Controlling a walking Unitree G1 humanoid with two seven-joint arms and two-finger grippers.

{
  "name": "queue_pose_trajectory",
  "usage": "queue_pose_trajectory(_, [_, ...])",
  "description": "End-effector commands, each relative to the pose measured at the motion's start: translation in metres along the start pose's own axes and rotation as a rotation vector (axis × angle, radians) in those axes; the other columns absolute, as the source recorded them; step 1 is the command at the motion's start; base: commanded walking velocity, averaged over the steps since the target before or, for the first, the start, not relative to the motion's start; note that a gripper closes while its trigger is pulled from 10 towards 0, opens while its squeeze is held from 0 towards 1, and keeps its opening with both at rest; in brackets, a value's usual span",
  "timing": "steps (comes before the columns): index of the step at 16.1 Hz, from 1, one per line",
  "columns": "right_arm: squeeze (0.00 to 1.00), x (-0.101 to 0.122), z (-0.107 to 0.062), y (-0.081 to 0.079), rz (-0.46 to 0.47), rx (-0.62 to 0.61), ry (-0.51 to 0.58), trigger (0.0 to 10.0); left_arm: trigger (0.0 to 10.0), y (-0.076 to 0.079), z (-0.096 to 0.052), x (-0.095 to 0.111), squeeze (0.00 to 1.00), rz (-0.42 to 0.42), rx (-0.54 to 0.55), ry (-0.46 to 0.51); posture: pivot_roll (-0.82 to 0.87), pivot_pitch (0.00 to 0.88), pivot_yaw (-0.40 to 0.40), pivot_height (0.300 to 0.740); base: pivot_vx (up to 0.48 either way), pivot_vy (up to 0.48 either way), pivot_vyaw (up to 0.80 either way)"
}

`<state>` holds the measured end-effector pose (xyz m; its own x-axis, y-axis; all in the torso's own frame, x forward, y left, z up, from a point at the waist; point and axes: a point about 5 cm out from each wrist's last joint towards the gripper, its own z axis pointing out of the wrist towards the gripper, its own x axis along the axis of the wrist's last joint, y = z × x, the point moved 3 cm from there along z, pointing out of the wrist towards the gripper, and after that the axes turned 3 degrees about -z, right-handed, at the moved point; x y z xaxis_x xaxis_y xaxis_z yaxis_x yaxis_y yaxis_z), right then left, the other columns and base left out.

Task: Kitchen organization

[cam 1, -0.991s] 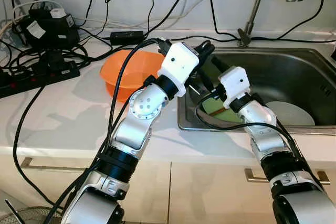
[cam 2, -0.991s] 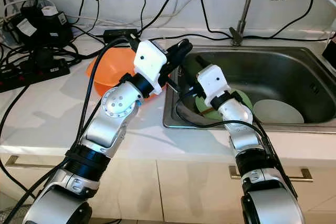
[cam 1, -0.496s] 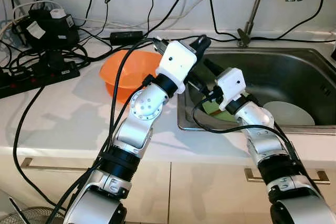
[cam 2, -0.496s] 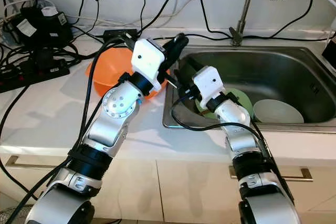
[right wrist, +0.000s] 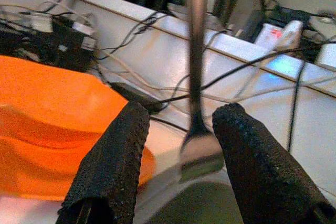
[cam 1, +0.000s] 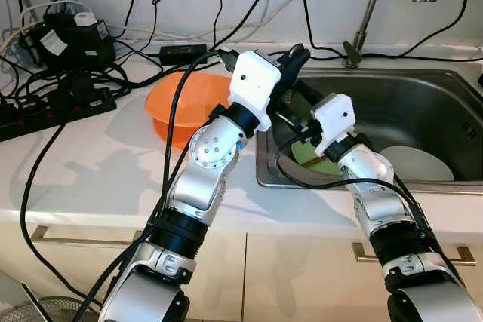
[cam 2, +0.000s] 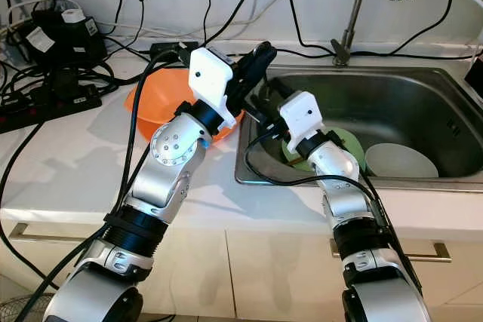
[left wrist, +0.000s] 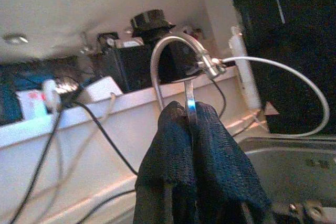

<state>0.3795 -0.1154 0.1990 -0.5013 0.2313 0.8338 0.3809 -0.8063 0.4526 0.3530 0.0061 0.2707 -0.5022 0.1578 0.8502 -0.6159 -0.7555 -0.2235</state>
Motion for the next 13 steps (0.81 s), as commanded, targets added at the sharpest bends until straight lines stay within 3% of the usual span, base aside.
queue_pose_trajectory(1, [0.00,0.0033,0.0023,0.0071,-0.016,-0.024,0.000,10.0,10.0,-0.0010,-0.0012,0.0018,0.00,-0.031,-0.006,0.004,0.01,0.000,0.055,0.740,0.000,0.000,0.00])
queue_pose_trajectory(9, [0.00,0.0042,0.0042,0.0159,-0.038,-0.078,-0.006,10.0,10.0,0.0041,-0.0026,-0.0016,0.00,-0.059,-0.042,-0.015,0.01,0.000,0.052,0.740,0.000,0.000,0.00])
queue_pose_trajectory(10, [0.00,0.0040,0.0046,0.0140,-0.036,-0.065,-0.006,4.9,10.0,0.0042,-0.0025,-0.0015,0.00,-0.058,-0.042,-0.015,0.01,0.000,0.052,0.740,0.000,0.000,0.00])
queue_pose_trajectory(11, [0.00,0.0039,0.0049,0.0129,-0.036,-0.058,-0.007,3.1,10.0,0.0043,-0.0024,-0.0014,0.00,-0.057,-0.042,-0.015,0.01,0.000,0.052,0.740,0.000,0.000,0.00])
queue_pose_trajectory(12, [0.00,0.0034,0.0049,0.0106,-0.037,-0.048,-0.007,0.0,10.0,0.0050,-0.0022,-0.0012,0.00,-0.058,-0.043,-0.014,0.01,0.000,0.052,0.740,0.000,0.000,0.00])
queue_pose_trajectory(13, [0.00,0.0026,0.0049,0.0083,-0.034,-0.044,-0.008,0.0,10.0,0.0065,-0.0020,-0.0014,0.00,-0.062,-0.049,-0.014,0.01,0.000,0.052,0.740,0.000,0.000,0.00])
